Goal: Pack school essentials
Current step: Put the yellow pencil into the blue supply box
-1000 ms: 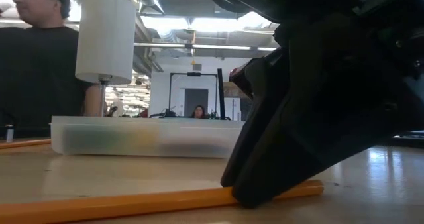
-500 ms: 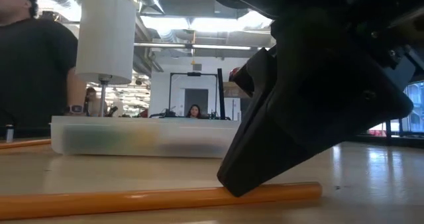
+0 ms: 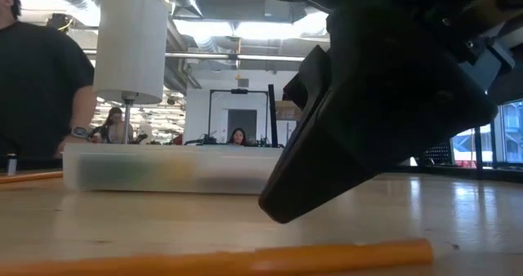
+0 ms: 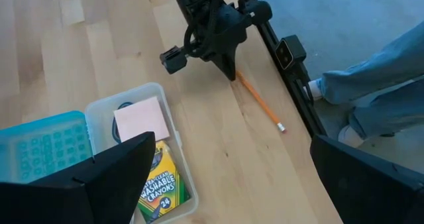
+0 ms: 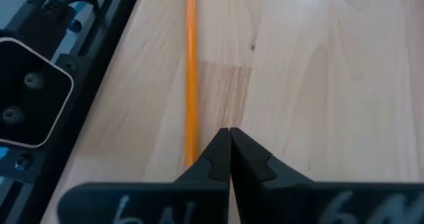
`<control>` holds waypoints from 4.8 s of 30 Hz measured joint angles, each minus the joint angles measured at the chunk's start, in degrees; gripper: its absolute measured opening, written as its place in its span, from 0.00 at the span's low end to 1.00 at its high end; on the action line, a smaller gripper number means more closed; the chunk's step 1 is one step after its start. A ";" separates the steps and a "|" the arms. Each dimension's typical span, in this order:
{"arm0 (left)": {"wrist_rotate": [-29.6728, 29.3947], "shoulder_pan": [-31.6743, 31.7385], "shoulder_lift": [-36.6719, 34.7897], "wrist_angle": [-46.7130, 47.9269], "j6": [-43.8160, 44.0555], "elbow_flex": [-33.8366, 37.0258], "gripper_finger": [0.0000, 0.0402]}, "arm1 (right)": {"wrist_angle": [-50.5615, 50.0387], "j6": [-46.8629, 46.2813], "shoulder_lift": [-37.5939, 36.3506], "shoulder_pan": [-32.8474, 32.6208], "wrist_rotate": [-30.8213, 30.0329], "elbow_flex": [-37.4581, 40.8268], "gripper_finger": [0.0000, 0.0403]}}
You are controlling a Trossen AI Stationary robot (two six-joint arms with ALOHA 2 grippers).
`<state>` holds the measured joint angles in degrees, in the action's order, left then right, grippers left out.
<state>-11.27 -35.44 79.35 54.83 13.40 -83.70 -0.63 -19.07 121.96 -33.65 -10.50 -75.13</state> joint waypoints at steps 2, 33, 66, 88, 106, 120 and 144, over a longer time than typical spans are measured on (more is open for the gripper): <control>0.00 0.00 0.00 0.00 -0.01 0.00 0.99 | -0.70 -0.46 -0.04 0.01 0.06 -0.03 0.02; -0.02 -0.31 0.00 0.00 -1.90 0.00 0.99 | -34.30 -7.72 -0.34 0.35 18.13 -20.07 0.07; 0.00 -0.37 0.02 0.17 -3.60 0.00 0.99 | -24.19 9.01 4.38 -1.63 3.30 -19.87 0.42; -1.09 -0.39 0.02 0.17 -3.58 0.00 0.99 | -18.79 9.05 8.91 -0.85 4.11 -19.89 0.42; -1.11 -0.39 0.02 0.17 -3.55 0.00 0.99 | -19.03 8.68 9.25 -0.51 4.52 -19.89 0.37; -1.11 -0.38 0.02 0.16 -3.55 0.00 0.99 | -18.10 5.72 11.00 -0.51 4.30 -20.20 0.29; -1.11 -0.39 0.02 0.17 -3.55 0.00 0.99 | -17.83 2.69 11.24 -0.29 4.38 -19.96 0.05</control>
<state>-12.38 -35.83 79.37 55.00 9.85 -83.70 -18.46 -16.37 133.20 -33.94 -6.12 -95.09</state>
